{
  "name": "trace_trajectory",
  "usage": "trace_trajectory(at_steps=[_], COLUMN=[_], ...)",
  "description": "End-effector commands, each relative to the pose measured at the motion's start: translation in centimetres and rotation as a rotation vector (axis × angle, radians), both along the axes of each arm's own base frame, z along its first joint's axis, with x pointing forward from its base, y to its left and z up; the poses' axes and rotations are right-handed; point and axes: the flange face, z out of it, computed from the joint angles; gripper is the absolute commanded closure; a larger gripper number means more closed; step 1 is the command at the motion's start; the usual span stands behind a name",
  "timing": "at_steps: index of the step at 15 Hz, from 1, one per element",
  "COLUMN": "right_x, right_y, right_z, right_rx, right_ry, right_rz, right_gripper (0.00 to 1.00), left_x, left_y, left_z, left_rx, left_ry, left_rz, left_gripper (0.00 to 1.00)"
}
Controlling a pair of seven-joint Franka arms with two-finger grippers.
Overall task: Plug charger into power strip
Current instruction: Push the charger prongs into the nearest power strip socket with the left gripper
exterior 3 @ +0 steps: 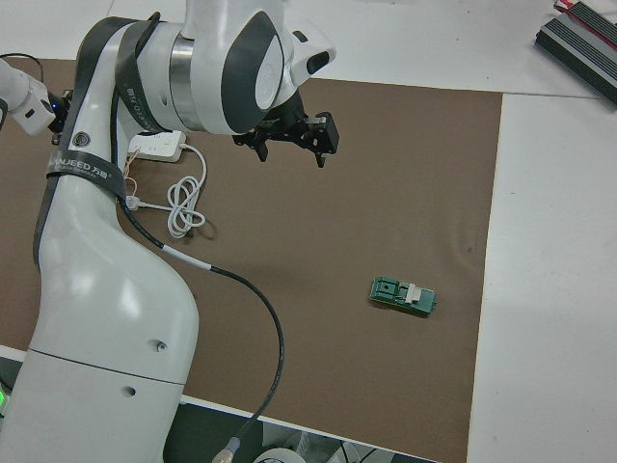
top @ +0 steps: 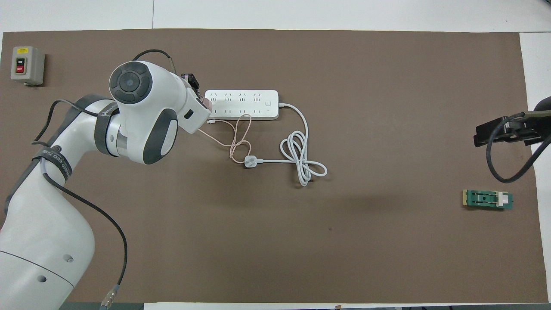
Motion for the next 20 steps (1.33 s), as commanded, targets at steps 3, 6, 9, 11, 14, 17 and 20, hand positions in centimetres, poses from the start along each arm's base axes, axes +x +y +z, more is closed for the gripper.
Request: trace_trajectory(at_steps=[3, 6, 9, 11, 14, 17, 20], right_x=[0.2, 0.1, 0.2, 0.0, -0.1, 0.0, 0.0], right_y=[-0.1, 0.1, 0.1, -0.4, -0.5, -0.4, -0.4], right_z=[0.3, 0.1, 0.1, 0.2, 0.3, 0.3, 0.3], right_rx=[-0.016, -0.016, -0.016, -0.014, -0.014, -0.014, -0.014], right_ry=[0.009, 0.007, 0.004, 0.006, 0.006, 0.001, 0.003], right_rz=[0.008, 0.014, 0.014, 0.011, 0.003, 0.008, 0.006], right_gripper=[0.0, 0.0, 0.0, 0.0, 0.0, 0.0, 0.0], left_x=[-0.8, -0.9, -1.1, -1.2, -1.2, -1.3, -1.4], left_y=[0.2, -0.1, -0.6, -0.5, -1.0, -1.3, -1.3], left_z=[-0.2, -0.3, -0.5, -0.6, -0.8, -1.0, -1.0], left_rx=[-0.007, -0.013, -0.016, -0.016, -0.019, -0.019, -0.019], left_ry=[-0.016, -0.015, -0.017, -0.016, -0.023, -0.021, -0.021], left_rz=[0.06, 0.083, 0.082, 0.082, 0.073, 0.07, 0.068], left_gripper=[1.0, 1.0, 1.0, 1.0, 1.0, 1.0, 1.0])
